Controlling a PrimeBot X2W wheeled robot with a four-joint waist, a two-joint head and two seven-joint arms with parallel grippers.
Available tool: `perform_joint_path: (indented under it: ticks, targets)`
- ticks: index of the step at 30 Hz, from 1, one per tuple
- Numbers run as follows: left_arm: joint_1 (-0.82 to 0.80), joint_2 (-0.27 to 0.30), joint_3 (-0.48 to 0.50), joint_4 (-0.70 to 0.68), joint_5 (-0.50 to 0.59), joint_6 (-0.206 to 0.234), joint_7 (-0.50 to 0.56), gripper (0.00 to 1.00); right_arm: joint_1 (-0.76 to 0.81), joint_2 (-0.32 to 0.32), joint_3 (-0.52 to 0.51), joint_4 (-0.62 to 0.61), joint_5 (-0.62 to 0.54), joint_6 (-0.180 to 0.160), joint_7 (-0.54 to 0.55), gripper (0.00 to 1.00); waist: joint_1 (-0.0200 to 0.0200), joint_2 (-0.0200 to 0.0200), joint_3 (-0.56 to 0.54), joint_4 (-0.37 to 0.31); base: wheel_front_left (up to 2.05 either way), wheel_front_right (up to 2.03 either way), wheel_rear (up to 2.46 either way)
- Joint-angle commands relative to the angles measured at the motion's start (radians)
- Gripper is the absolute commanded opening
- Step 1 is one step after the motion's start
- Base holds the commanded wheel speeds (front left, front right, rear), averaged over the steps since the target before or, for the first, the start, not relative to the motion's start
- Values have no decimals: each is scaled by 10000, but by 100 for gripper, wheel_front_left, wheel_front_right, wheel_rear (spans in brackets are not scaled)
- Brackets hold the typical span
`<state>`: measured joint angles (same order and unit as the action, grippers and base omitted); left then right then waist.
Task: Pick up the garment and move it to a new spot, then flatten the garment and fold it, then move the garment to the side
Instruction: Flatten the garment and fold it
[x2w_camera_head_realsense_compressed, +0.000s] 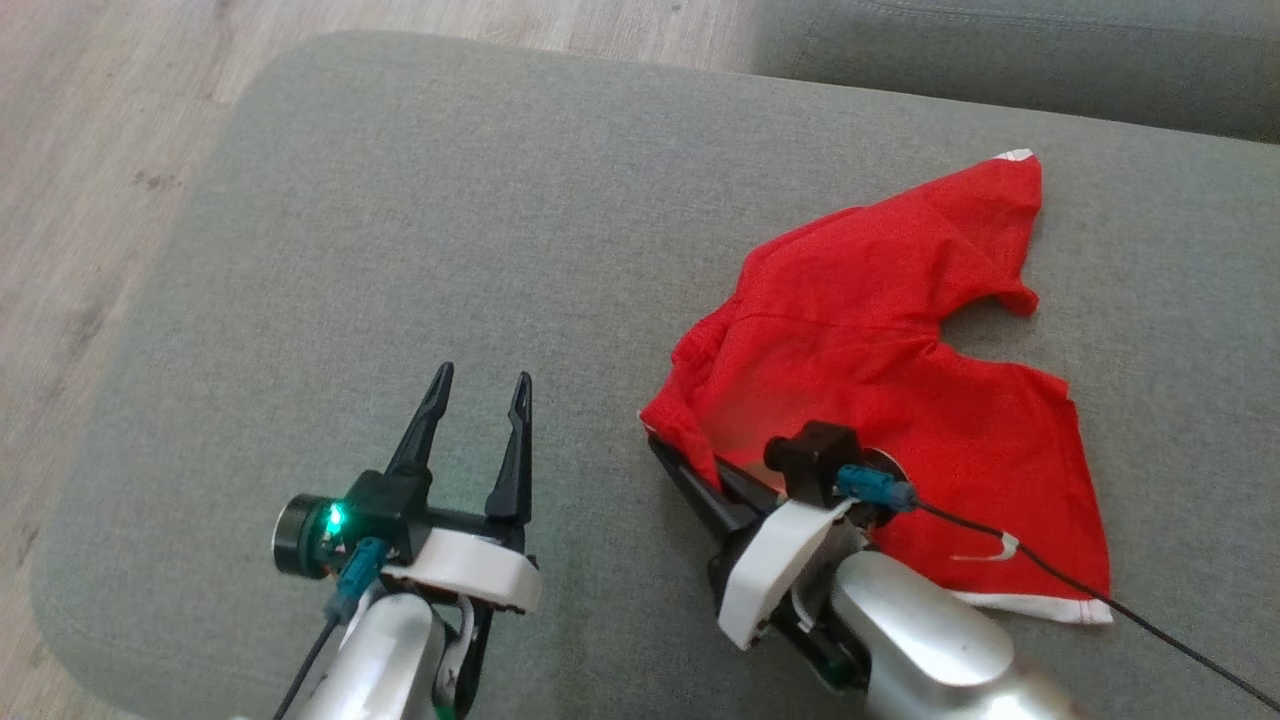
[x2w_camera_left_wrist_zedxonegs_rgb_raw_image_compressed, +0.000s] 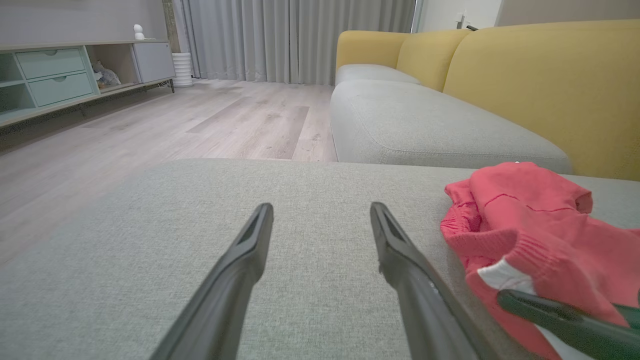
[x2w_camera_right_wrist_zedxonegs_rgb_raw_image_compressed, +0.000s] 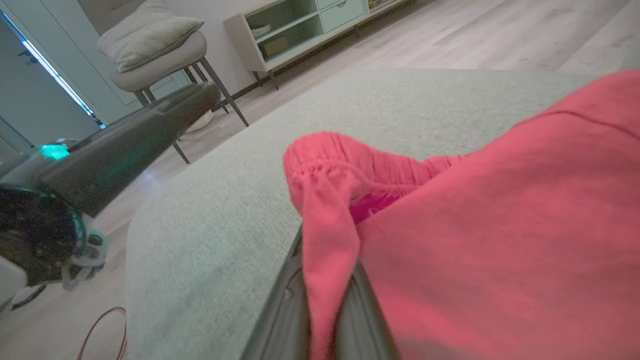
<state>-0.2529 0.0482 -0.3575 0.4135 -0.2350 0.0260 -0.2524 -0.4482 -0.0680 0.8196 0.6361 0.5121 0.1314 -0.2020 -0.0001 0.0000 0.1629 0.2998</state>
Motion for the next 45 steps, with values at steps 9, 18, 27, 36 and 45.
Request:
perform_joint_path:
  ticks: [9, 18, 27, 36, 45]
  targets:
    - [-245, 27, 393, -173, 197, -30, -93, 100, -737, 105, -206, 998, 69, -7, -318, 100, 1, 0, -158, -291, 0, 0, 0]
    - [34, 170, 705, -190, 209, 26, -93, 100, 556, -533, -4016, 98, -1648, -7, -592, 100, 1, 0, -724, -937, 0, 0, 0]
    - [339, 220, 945, -312, 168, 41, -93, 100, 3518, -36, -7477, -1846, -3605, -7, -596, 100, 1, 0, -931, -1400, 0, 0, 0]
    - [499, 207, 1046, -307, 223, -24, -93, 100, 4713, 172, -7808, -2703, -3710, -7, -333, 100, 1, 0, -934, -1714, 0, 0, 0]
    - [472, 186, 1053, -233, 331, -152, -93, 100, 5009, 176, -7545, -2647, -3753, -7, 805, 100, 1, 0, -902, -1646, 0, 0, 0]
